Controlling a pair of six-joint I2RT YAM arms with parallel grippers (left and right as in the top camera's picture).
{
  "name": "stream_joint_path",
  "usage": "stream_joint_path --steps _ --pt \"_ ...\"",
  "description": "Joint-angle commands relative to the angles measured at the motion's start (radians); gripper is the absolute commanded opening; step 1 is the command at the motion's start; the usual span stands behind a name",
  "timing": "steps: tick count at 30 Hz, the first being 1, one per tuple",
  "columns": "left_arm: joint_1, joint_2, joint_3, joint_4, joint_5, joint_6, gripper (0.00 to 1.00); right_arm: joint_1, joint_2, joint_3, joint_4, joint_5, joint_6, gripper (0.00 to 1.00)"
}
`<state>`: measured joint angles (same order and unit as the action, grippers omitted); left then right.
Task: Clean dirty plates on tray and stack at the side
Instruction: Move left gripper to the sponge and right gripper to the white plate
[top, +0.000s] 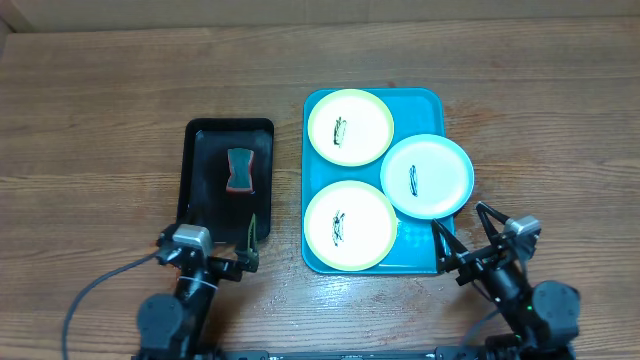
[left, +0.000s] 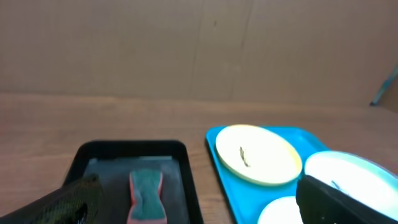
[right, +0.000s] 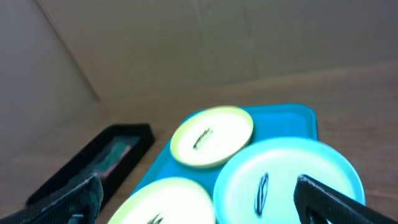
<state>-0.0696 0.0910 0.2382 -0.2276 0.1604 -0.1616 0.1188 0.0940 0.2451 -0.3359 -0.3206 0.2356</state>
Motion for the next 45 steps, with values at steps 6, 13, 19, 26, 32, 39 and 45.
stream_joint_path --steps 6,13,19,26,32,39,45 --pt "0.002 0.407 0.534 -0.513 0.036 -0.021 1.0 0.005 0.376 0.493 -0.48 -0.074 0.004 1.0" --pt "0.002 0.702 0.811 -0.687 -0.056 -0.018 1.0 0.005 0.638 0.704 -0.555 -0.158 0.008 1.0" --pt "0.002 0.827 0.824 -0.682 0.181 -0.077 1.0 0.006 0.754 0.704 -0.505 -0.204 0.007 1.0" --pt "0.002 1.002 0.824 -0.721 -0.113 -0.145 1.0 0.006 0.876 0.704 -0.646 -0.185 0.0 0.98" --pt "-0.015 1.247 0.825 -0.61 -0.151 -0.138 0.81 0.006 0.969 0.694 -0.681 -0.104 0.0 0.87" --pt "-0.029 1.513 0.825 -0.456 -0.217 -0.138 0.7 0.052 0.996 0.691 -0.692 -0.127 -0.026 0.71" --pt "-0.038 1.642 0.825 -0.32 -0.213 -0.121 0.68 0.183 0.996 0.674 -0.689 -0.066 0.093 0.6"
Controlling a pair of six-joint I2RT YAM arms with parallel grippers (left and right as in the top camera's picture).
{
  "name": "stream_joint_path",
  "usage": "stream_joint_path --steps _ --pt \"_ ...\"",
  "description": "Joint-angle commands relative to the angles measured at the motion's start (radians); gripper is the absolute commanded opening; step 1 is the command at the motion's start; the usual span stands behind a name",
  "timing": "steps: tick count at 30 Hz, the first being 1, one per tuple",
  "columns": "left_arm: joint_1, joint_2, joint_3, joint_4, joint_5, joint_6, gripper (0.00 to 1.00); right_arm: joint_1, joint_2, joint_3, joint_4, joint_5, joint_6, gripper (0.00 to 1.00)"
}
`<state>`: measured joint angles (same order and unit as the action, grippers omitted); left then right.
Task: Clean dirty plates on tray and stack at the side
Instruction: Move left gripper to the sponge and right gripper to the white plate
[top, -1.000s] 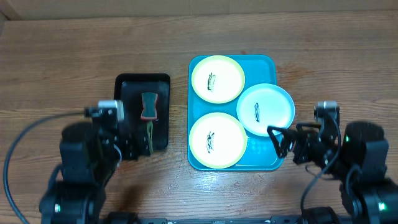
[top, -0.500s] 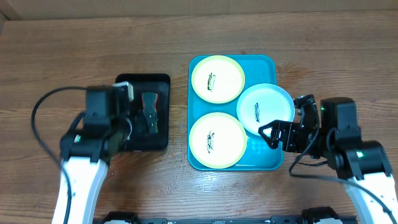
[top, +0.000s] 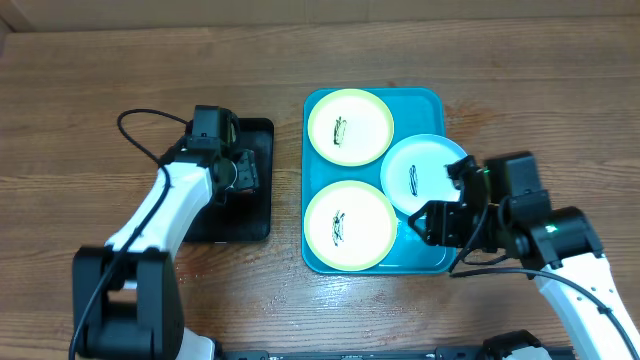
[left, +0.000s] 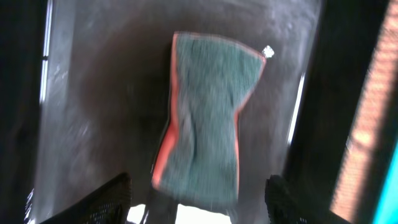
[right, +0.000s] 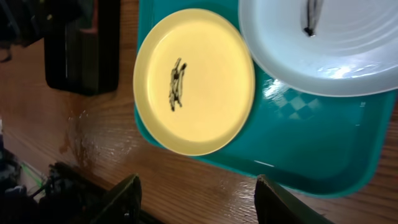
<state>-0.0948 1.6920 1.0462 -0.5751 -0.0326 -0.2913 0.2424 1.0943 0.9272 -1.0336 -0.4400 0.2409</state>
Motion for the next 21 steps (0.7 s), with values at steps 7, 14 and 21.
stream_joint_path --steps 7,14,21 --pt "-0.031 0.067 0.021 0.004 -0.009 0.017 0.6 0.224 -0.004 -0.121 0.089 0.227 0.184 0.59" --pt "-0.028 0.009 0.17 -0.218 0.042 0.014 0.62 0.293 0.108 -0.189 0.27 0.276 0.216 0.59" --pt "-0.031 -0.05 0.331 -0.428 0.051 0.015 0.67 0.25 0.278 0.066 0.161 0.302 0.144 0.6"
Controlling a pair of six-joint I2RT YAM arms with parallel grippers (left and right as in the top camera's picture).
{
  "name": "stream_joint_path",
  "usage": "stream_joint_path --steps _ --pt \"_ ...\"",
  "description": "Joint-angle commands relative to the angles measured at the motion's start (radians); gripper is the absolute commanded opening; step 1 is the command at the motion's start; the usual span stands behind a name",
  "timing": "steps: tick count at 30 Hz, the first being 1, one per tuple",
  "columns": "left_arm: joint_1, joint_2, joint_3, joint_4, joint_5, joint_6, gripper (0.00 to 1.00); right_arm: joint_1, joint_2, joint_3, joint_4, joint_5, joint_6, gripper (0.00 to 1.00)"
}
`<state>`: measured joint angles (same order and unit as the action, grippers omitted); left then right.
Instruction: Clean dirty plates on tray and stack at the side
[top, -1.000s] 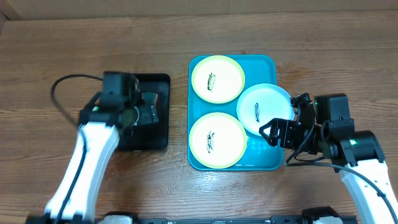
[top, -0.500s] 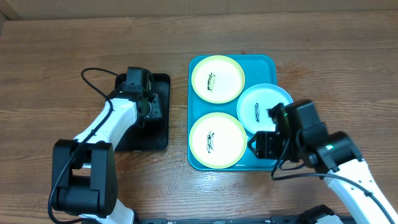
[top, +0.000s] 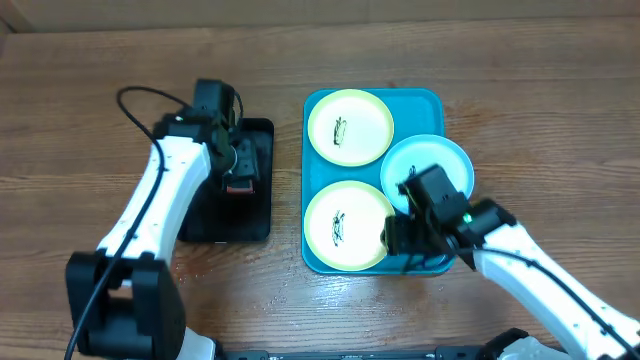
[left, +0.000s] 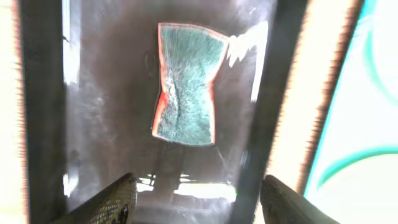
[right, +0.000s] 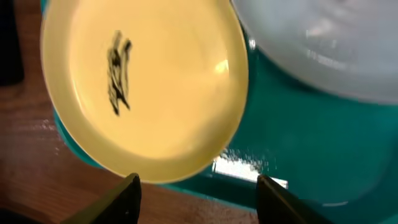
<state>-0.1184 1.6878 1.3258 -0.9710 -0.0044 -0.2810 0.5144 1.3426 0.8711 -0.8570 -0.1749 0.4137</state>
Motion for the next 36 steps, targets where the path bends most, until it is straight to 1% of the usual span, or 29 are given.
stream_joint_path --steps 1,5,9,11,14,15,17,19,22,23,24,25,26,28,36 --pt "-0.007 -0.052 0.056 -0.041 0.024 0.003 0.7 -0.031 0.048 0.151 -0.033 0.045 -0.029 0.61" --pt "-0.006 -0.053 0.053 -0.04 0.02 0.004 0.74 -0.064 0.1 0.175 -0.053 0.051 -0.029 0.6" --pt "-0.008 -0.022 0.028 0.022 0.011 0.005 0.71 -0.068 0.141 0.175 -0.072 0.051 -0.029 0.61" --pt "-0.007 0.012 0.017 0.063 -0.014 0.004 0.67 -0.066 0.151 0.175 -0.072 0.051 -0.029 0.61" --pt "-0.007 0.088 0.015 0.128 -0.037 0.005 0.66 -0.065 0.152 0.175 -0.072 0.051 -0.029 0.61" --pt "-0.007 0.114 0.015 0.146 -0.037 0.005 0.63 -0.065 0.152 0.175 -0.071 0.051 -0.029 0.6" --pt "-0.007 0.176 0.015 0.182 -0.036 0.004 0.61 -0.065 0.152 0.175 -0.069 0.051 -0.029 0.6" --pt "-0.008 0.235 0.015 0.213 -0.005 0.004 0.56 -0.065 0.152 0.175 -0.067 0.051 -0.029 0.6" --pt "-0.01 0.306 0.015 0.226 0.005 -0.011 0.4 -0.065 0.152 0.175 -0.061 0.051 -0.029 0.61" --pt "-0.01 0.322 0.015 0.225 0.008 -0.019 0.38 -0.065 0.152 0.175 -0.061 0.051 -0.029 0.61" --pt "-0.009 0.335 0.015 0.222 0.015 -0.019 0.32 -0.065 0.152 0.175 -0.061 0.051 -0.029 0.6" --pt "-0.01 0.345 0.015 0.209 0.02 -0.019 0.22 -0.065 0.152 0.175 -0.061 0.051 -0.029 0.61" --pt "-0.009 0.346 0.015 0.198 0.02 -0.019 0.15 -0.065 0.152 0.175 -0.061 0.051 -0.029 0.61" --pt "-0.009 0.346 0.015 0.18 0.02 -0.019 0.04 -0.065 0.152 0.175 -0.061 0.051 -0.029 0.61" --pt "-0.01 0.302 0.019 0.041 0.031 -0.042 0.04 -0.065 0.152 0.175 -0.073 0.051 -0.029 0.61"
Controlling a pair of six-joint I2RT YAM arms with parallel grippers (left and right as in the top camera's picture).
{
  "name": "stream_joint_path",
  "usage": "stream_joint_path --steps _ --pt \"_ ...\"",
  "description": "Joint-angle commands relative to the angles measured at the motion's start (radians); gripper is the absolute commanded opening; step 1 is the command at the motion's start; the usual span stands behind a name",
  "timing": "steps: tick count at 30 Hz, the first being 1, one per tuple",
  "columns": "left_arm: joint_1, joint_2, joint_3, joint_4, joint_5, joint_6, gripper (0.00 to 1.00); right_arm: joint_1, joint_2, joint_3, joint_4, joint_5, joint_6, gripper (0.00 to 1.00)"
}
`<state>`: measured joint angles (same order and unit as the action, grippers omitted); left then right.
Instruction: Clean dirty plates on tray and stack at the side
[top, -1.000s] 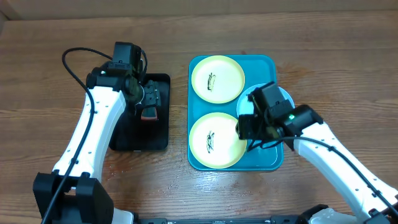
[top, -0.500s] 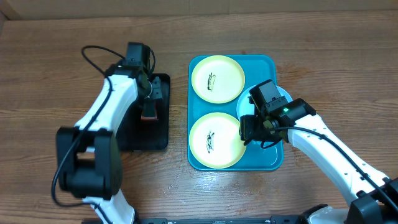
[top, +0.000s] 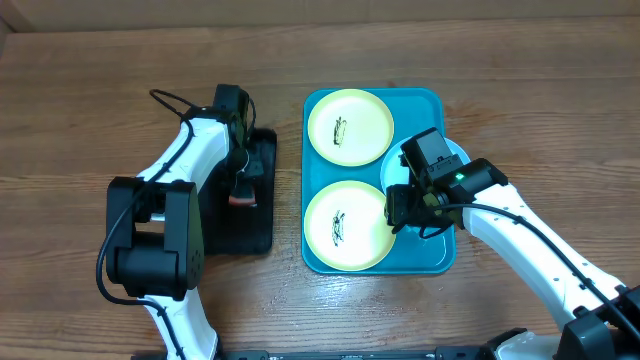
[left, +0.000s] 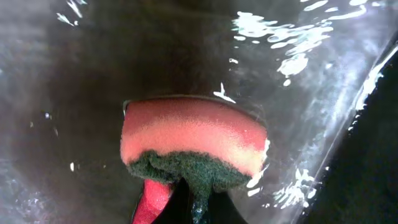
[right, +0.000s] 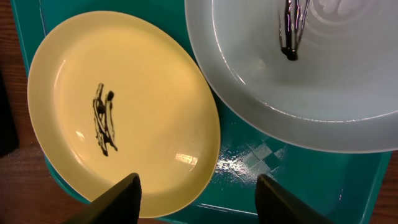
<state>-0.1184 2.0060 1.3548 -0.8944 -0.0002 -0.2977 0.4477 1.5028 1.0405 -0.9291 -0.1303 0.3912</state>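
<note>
The red sponge (left: 193, 146) with a green scouring face is bent double in the black tray (top: 258, 225), and my left gripper (left: 189, 200) is shut on it. Three marked plates lie on the teal tray (top: 420, 262): a far yellow plate (top: 350, 122), a near yellow plate (right: 124, 118) and a white plate (right: 323, 81). My right gripper (right: 202, 202) hangs open over the near yellow plate's right edge, where it meets the white plate, holding nothing. In the overhead view the right arm (top: 430, 185) hides part of the white plate.
The black tray stands left of the teal tray with a narrow strip of wooden table (top: 288, 200) between them. Wet streaks shine on the black tray's floor (left: 298, 43). Bare wood lies right of the teal tray and along the table's back.
My left gripper, open above the flat sponge 1.2 s ago, is now shut on it, and the sponge is folded. My right gripper stays open over the near yellow plate's edge, a little higher.
Both arms first rested open at the table's front edge. Then the left stood over the black tray above the sponge and the right over the teal tray's front right. The left has since gripped the sponge; the right hovers open between two plates.
</note>
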Motion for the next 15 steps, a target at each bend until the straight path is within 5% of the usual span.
stream_joint_path --steps 1,3,9,15 --pt "-0.01 -0.027 -0.01 -0.049 0.026 -0.025 0.04 0.002 -0.008 0.006 -0.002 0.006 -0.006 0.61" --pt "-0.01 -0.058 -0.01 -0.072 0.026 -0.025 0.08 0.002 -0.008 0.006 -0.005 0.006 -0.006 0.61" --pt "-0.01 -0.104 -0.01 -0.107 0.026 -0.024 0.43 0.002 -0.008 0.006 -0.007 0.006 -0.006 0.6" --pt "-0.011 -0.102 -0.013 -0.171 -0.01 -0.025 0.47 0.002 -0.008 0.006 -0.026 0.006 -0.006 0.61"
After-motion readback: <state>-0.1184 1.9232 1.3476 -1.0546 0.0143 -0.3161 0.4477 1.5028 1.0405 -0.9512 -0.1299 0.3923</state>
